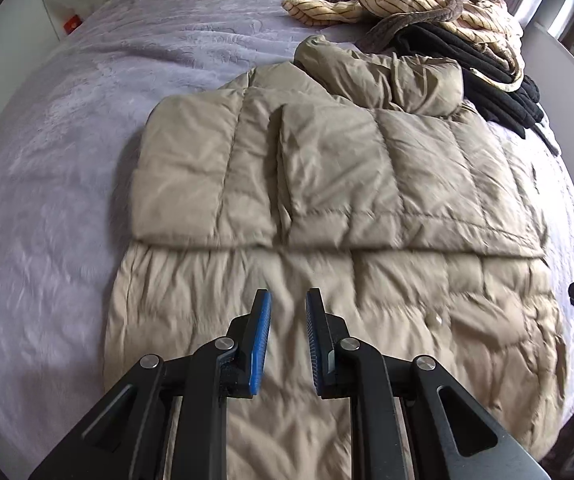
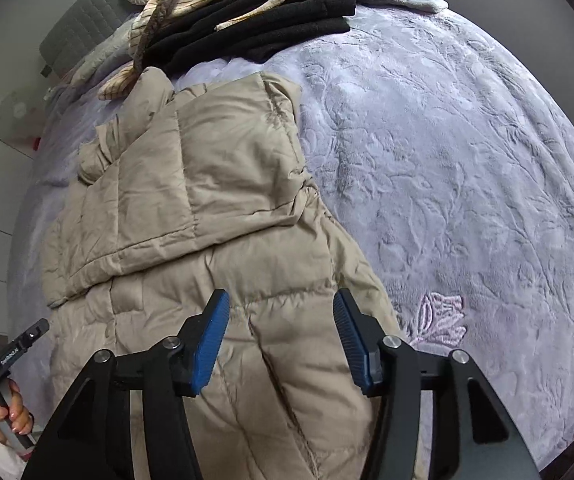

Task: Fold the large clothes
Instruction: 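Open both tools and release the folded coat onto the bed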

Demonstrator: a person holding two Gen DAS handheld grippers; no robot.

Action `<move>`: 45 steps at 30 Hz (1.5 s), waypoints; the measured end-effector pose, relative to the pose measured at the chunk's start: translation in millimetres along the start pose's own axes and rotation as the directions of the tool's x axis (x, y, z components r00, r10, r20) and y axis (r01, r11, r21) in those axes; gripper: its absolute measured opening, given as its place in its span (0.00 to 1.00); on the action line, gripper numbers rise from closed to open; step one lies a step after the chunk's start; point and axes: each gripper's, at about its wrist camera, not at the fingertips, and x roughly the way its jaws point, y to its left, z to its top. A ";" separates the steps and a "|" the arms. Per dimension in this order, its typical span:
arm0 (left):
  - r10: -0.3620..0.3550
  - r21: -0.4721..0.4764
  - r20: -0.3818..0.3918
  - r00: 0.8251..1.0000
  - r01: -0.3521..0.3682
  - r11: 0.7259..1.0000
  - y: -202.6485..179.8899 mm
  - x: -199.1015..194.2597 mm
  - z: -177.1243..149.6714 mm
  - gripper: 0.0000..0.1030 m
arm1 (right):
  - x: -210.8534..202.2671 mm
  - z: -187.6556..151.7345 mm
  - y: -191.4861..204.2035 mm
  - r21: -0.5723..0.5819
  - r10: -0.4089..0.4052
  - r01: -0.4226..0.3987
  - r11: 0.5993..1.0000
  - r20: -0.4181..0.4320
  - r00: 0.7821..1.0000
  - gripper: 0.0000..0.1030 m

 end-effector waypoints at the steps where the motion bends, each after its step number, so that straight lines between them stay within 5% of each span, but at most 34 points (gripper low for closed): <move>1: 0.001 -0.003 -0.006 1.000 -0.001 1.000 -2.0 -3.3 -3.4 0.44 | -3.5 -3.0 0.2 0.001 0.011 -0.011 1.000 -0.008 1.000 0.63; 2: 0.009 -0.008 -0.012 1.000 -0.009 1.000 -4.5 -7.8 -8.5 0.89 | -6.8 -5.7 0.2 0.003 0.022 -0.022 1.000 -0.015 1.000 0.66; 3: 0.034 -0.019 0.007 0.999 -0.034 0.999 -7.2 -15.3 -14.4 1.00 | -11.0 -8.9 0.2 0.006 0.034 -0.034 0.999 -0.021 0.999 0.68; 11: 0.063 -0.004 0.008 0.998 -0.063 0.998 -34.9 -50.7 -44.1 1.00 | -42.6 -20.7 -1.2 0.012 0.090 -0.089 0.996 -0.021 0.996 0.78; 16: 0.069 -0.027 0.016 0.997 -0.069 0.997 -41.6 -70.3 -54.5 1.00 | -63.0 -28.3 4.6 -0.028 0.109 -0.108 0.994 0.014 0.994 1.00; 31: 0.130 -0.032 0.027 0.991 -0.129 0.991 -12.4 -93.8 -85.7 1.00 | -64.5 -62.6 11.9 0.093 0.182 -0.175 0.980 -0.072 0.981 1.00; 45: 0.082 0.008 -0.048 0.995 -0.082 0.997 40.0 -87.2 -146.2 1.00 | -59.5 -150.9 13.8 0.322 0.251 -0.210 0.923 -0.089 0.964 1.00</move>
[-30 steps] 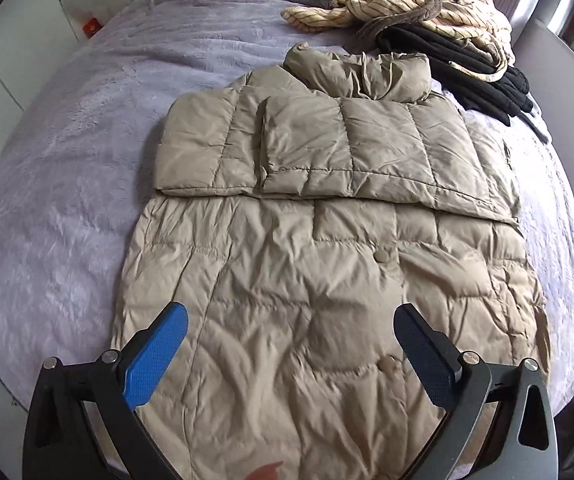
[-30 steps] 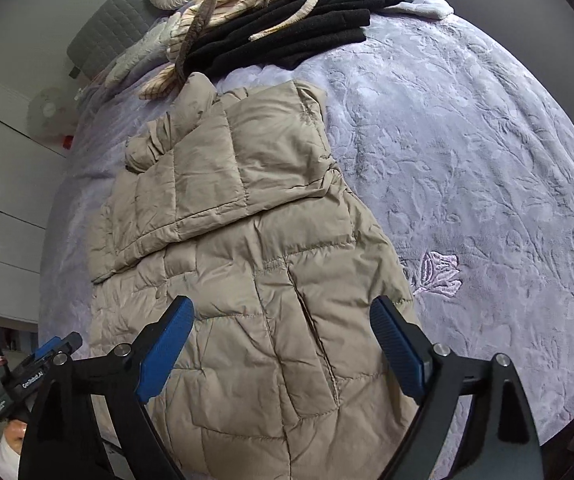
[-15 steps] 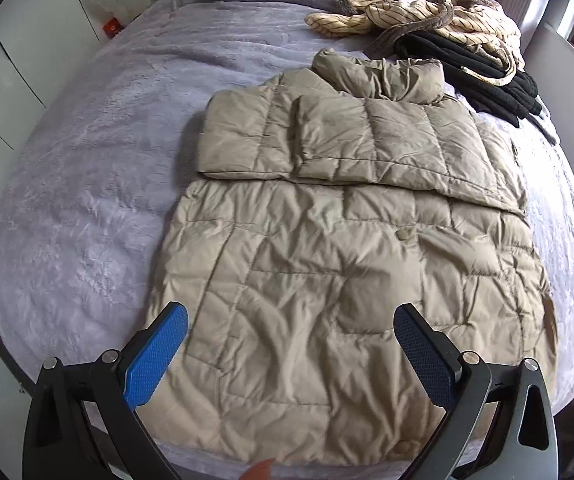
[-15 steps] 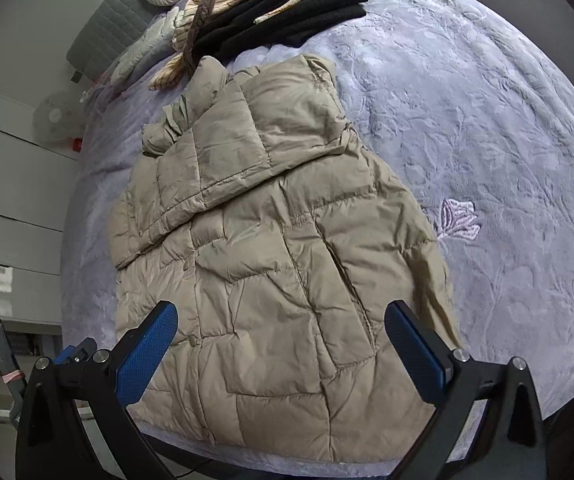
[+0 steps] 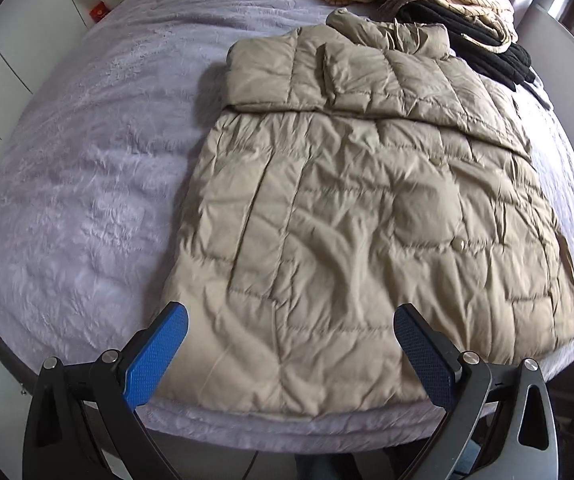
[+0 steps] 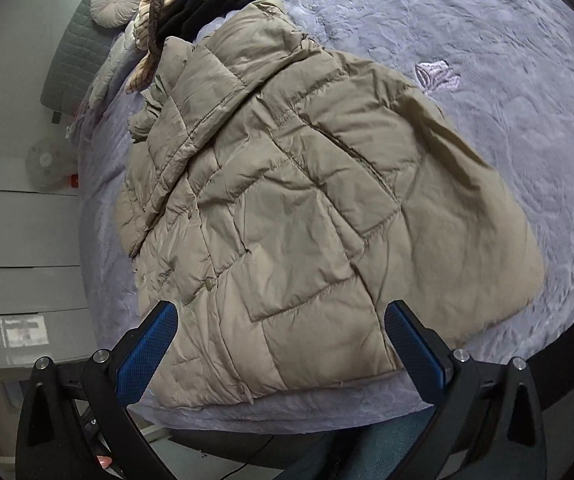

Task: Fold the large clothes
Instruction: 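Open both tools and release the folded coat onto the bed, then move both open tools to the hem of the beige coat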

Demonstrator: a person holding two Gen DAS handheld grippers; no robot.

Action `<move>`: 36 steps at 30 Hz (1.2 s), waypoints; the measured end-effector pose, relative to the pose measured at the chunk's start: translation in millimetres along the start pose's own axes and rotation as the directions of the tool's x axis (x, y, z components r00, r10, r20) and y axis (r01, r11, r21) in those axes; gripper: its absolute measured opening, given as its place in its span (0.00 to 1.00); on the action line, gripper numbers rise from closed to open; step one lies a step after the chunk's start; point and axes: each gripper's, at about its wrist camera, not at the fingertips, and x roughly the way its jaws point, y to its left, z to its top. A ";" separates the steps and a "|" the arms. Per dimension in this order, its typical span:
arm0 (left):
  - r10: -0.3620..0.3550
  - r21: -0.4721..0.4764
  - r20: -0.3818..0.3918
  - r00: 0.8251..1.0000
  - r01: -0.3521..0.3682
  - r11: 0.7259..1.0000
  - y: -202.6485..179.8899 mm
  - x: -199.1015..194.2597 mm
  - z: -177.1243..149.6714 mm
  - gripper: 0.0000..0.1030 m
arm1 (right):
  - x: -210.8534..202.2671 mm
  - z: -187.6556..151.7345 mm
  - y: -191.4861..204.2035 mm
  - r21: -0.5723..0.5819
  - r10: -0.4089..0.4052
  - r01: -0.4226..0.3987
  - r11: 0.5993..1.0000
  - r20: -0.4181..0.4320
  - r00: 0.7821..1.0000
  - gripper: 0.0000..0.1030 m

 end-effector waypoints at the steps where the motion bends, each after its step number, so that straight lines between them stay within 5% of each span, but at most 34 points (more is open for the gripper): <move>1: 0.000 0.002 -0.001 1.000 0.000 1.000 2.1 -0.1 -1.9 1.00 | -0.6 -4.2 -1.0 0.006 -0.001 0.001 1.000 0.001 1.000 1.00; 9: -0.020 0.012 -0.013 1.000 0.020 1.000 12.5 -3.8 -22.0 1.00 | -7.1 -29.0 -10.5 0.043 -0.016 0.017 0.999 -0.011 1.000 1.00; 20: 0.018 -0.065 -0.080 0.997 -0.023 0.998 4.2 4.2 -45.5 1.00 | -15.8 -12.9 -14.8 -0.049 -0.070 0.066 0.997 -0.077 0.995 1.00; 28: 0.035 -0.087 -0.127 0.991 -0.047 0.995 -5.4 14.2 -55.6 1.00 | -12.0 -0.8 -44.4 0.015 -0.067 0.069 0.998 -0.111 0.992 1.00; 36: -0.074 -0.224 -0.133 0.988 0.043 0.974 27.8 26.7 -71.7 1.00 | -11.8 -6.0 -67.8 0.091 -0.003 0.014 0.996 -0.115 0.993 1.00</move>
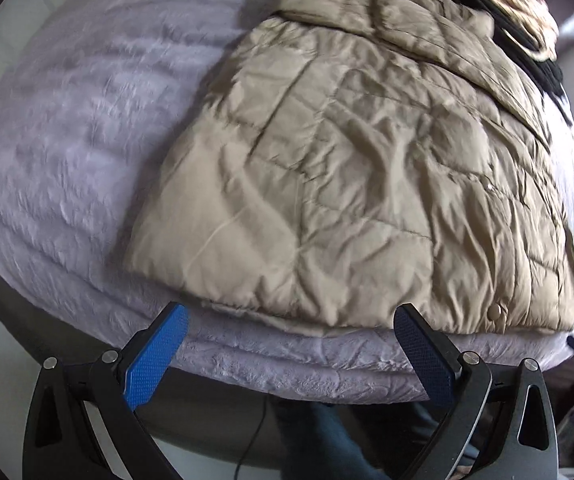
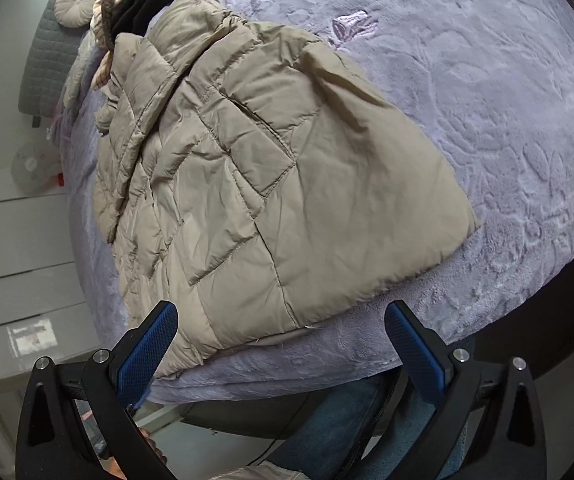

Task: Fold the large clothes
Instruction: 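Move both open tools to the hem of the beige coat, then grasp the coat hem with both tools and fold it up toward the collar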

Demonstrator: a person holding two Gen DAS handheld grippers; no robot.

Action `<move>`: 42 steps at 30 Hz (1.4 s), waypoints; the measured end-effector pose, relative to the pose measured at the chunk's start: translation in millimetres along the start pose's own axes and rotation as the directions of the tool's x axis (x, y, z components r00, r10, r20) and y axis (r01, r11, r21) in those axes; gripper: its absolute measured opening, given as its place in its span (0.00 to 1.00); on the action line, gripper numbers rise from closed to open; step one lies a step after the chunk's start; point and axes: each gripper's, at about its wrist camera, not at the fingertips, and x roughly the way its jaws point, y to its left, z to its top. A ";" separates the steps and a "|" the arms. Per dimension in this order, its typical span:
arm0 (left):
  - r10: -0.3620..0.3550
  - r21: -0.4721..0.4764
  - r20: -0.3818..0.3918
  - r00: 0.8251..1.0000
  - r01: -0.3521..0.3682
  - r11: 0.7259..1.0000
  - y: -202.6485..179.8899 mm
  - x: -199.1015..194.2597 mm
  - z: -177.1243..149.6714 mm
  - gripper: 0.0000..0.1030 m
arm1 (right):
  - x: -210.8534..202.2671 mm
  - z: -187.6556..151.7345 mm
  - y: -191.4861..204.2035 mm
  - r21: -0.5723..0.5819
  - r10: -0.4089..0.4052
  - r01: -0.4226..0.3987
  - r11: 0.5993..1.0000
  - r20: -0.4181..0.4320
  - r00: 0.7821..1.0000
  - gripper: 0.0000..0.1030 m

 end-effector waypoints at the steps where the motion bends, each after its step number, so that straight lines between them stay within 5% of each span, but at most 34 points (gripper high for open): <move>1: -0.007 -0.012 0.000 1.000 0.007 1.000 3.0 1.8 -0.5 1.00 | -0.5 -0.8 -4.0 0.009 0.007 -0.007 1.000 0.000 1.000 1.00; 7: -0.162 -0.145 -0.033 0.986 0.156 0.977 35.2 21.8 -11.1 1.00 | -3.8 -3.5 -31.9 0.098 0.054 -0.055 0.994 0.016 0.998 1.00; 14: -0.349 -0.294 -0.016 0.937 0.329 0.897 51.8 48.5 -6.0 1.00 | 6.4 -3.2 -48.2 0.170 0.121 -0.125 0.977 0.037 0.992 1.00; 22: -0.386 -0.306 -0.012 0.922 0.364 0.879 45.4 58.7 18.8 1.00 | 34.0 2.7 -42.2 0.212 0.156 -0.160 0.964 0.036 0.987 1.00; 26: -0.426 -0.219 0.028 0.905 0.421 0.880 36.5 36.0 20.5 1.00 | 24.2 2.2 -27.0 0.186 0.231 -0.244 0.952 0.091 0.969 1.00; 31: -0.436 -0.171 -0.007 0.900 0.429 0.887 32.4 43.2 33.9 1.00 | 37.8 3.3 -29.2 0.218 0.198 -0.212 0.953 0.082 0.977 1.00; 33: -0.422 -0.180 -0.031 0.906 0.410 0.894 34.4 54.5 39.8 0.90 | 44.7 2.5 -32.3 0.239 0.191 -0.205 0.949 0.083 0.978 0.99; 35: -0.409 -0.182 -0.047 0.911 0.395 0.901 37.0 60.7 43.5 0.61 | 46.2 1.0 -32.5 0.249 0.178 -0.198 0.948 0.099 0.979 0.98; 36: -0.416 -0.176 -0.050 0.908 0.402 0.898 39.0 61.7 44.3 0.48 | 45.3 0.3 -32.9 0.254 0.178 -0.200 0.946 0.108 0.978 0.92; 37: -0.423 -0.165 -0.055 0.904 0.410 0.897 41.1 61.8 45.6 0.24 | 43.9 -0.7 -33.3 0.260 0.179 -0.204 0.944 0.117 0.977 0.82; 39: -0.431 -0.146 -0.049 0.901 0.420 0.896 44.9 59.5 45.8 0.18 | 42.6 -2.9 -35.5 0.281 0.147 -0.176 0.943 0.120 0.982 0.11; 42: -0.464 -0.132 -0.018 0.885 0.458 0.879 50.5 42.1 50.4 0.14 | 31.6 -5.6 -31.8 0.275 0.174 -0.212 0.938 0.156 0.972 0.09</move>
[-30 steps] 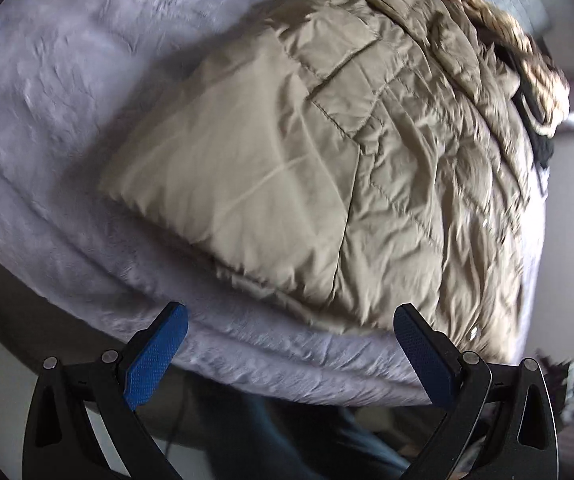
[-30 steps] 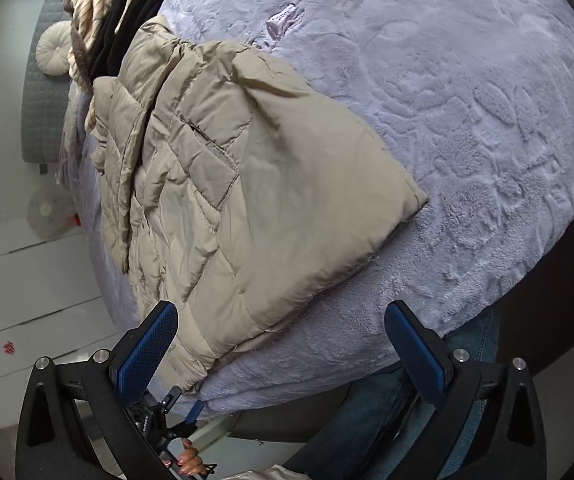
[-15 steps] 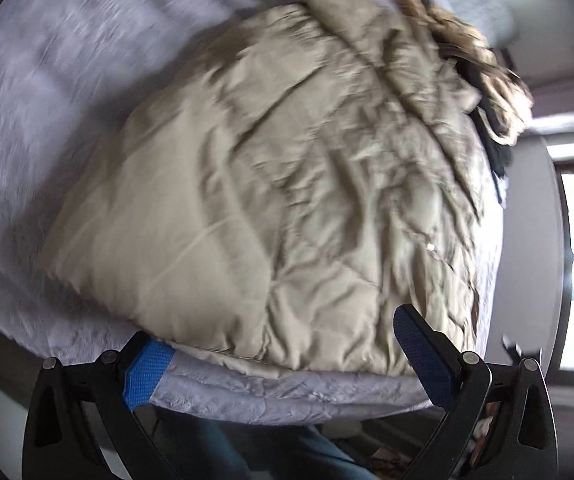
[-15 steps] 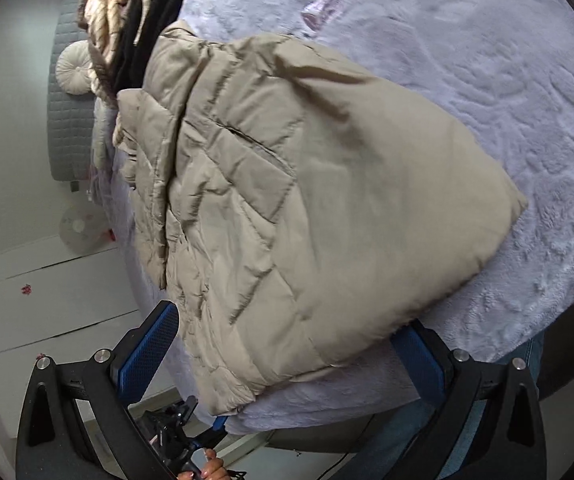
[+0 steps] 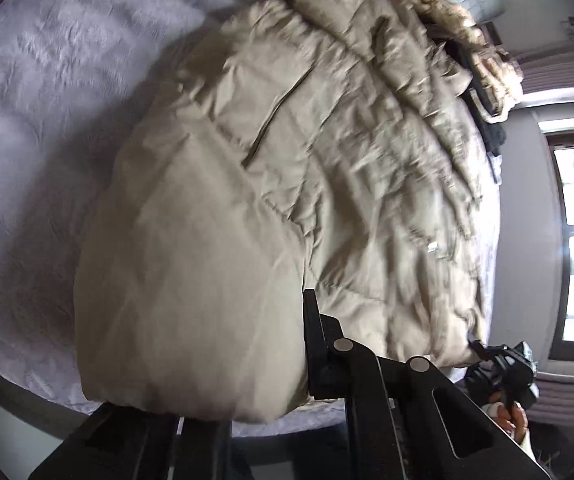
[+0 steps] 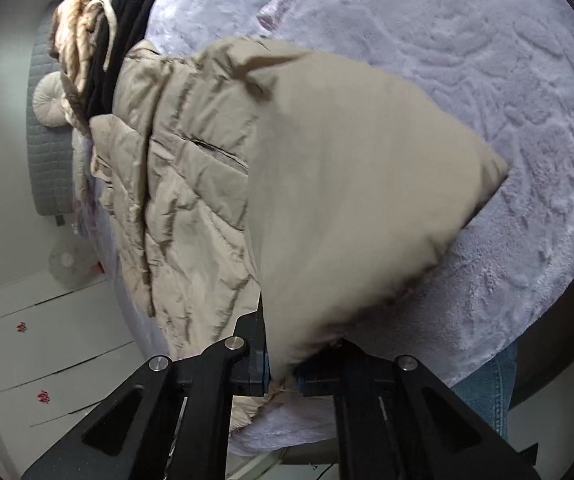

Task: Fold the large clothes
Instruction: 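Grasp the coat hem with both tools and fold it up toward the collar, then open both tools and press the folded coat flat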

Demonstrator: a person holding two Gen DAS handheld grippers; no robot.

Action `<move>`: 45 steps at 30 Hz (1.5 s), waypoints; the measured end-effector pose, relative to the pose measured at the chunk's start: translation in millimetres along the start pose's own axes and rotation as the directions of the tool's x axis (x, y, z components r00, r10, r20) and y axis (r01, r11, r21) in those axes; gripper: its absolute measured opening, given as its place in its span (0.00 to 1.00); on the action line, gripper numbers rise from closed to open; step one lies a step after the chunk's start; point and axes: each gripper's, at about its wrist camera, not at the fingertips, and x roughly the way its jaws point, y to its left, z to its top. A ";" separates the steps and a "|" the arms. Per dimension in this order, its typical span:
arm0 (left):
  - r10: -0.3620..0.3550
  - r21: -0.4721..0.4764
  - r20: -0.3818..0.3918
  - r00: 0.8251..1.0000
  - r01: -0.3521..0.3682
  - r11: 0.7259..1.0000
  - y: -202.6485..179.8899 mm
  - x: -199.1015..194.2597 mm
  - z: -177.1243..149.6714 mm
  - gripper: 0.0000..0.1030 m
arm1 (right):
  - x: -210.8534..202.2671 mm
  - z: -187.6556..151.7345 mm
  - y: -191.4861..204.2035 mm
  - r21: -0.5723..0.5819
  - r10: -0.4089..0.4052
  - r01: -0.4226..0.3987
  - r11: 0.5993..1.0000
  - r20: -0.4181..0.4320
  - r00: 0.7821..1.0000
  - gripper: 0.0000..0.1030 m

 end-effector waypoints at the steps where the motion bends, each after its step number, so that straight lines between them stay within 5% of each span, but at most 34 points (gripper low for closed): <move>1: -0.015 0.010 0.014 1.000 0.015 1.000 -4.9 -6.3 3.2 0.14 | -3.6 -0.3 6.6 -0.024 0.010 -0.010 1.000 0.004 1.000 0.08; 6: -0.065 0.067 0.113 0.991 0.057 0.996 -35.5 -44.9 31.9 0.14 | -20.9 12.3 72.0 -0.229 0.036 -0.033 0.973 0.011 0.999 0.08; 12: -0.088 0.105 0.262 0.961 0.062 0.993 -94.5 -78.9 94.2 0.14 | -26.5 58.1 173.7 -0.415 0.083 -0.070 0.907 0.013 0.996 0.08; 20: -0.004 0.089 0.389 0.921 -0.033 0.995 -151.6 -76.8 203.7 0.14 | 13.8 143.4 296.7 -0.565 0.080 -0.084 0.820 -0.033 0.996 0.08; 25: 0.081 0.073 0.382 0.920 -0.117 0.990 -158.4 -36.8 267.1 0.14 | 70.1 192.1 326.9 -0.548 0.022 -0.040 0.836 -0.039 0.999 0.08; 33: 0.180 0.084 0.272 0.945 -0.210 0.974 -134.6 42.0 331.8 0.19 | 151.5 232.4 307.6 -0.447 -0.048 0.033 0.894 -0.022 0.999 0.10; 34: 0.182 0.081 0.259 0.948 -0.209 0.975 -131.4 45.3 338.0 0.28 | 156.7 235.9 307.9 -0.442 -0.051 0.038 0.896 -0.018 0.999 0.12; 37: 0.218 0.080 0.309 0.926 -0.254 0.964 -131.7 37.4 340.5 0.90 | 164.9 237.5 307.4 -0.431 -0.065 0.057 0.901 -0.004 0.998 0.12; 39: 0.255 0.094 0.371 0.893 -0.309 0.947 -134.2 20.9 338.2 0.95 | 167.5 238.0 309.6 -0.445 -0.079 0.069 0.893 -0.002 0.997 0.13; 45: 0.290 0.131 0.379 0.879 -0.361 0.923 -135.6 11.0 339.6 0.95 | 168.3 235.2 334.2 -0.525 -0.129 0.116 0.843 0.011 0.992 0.22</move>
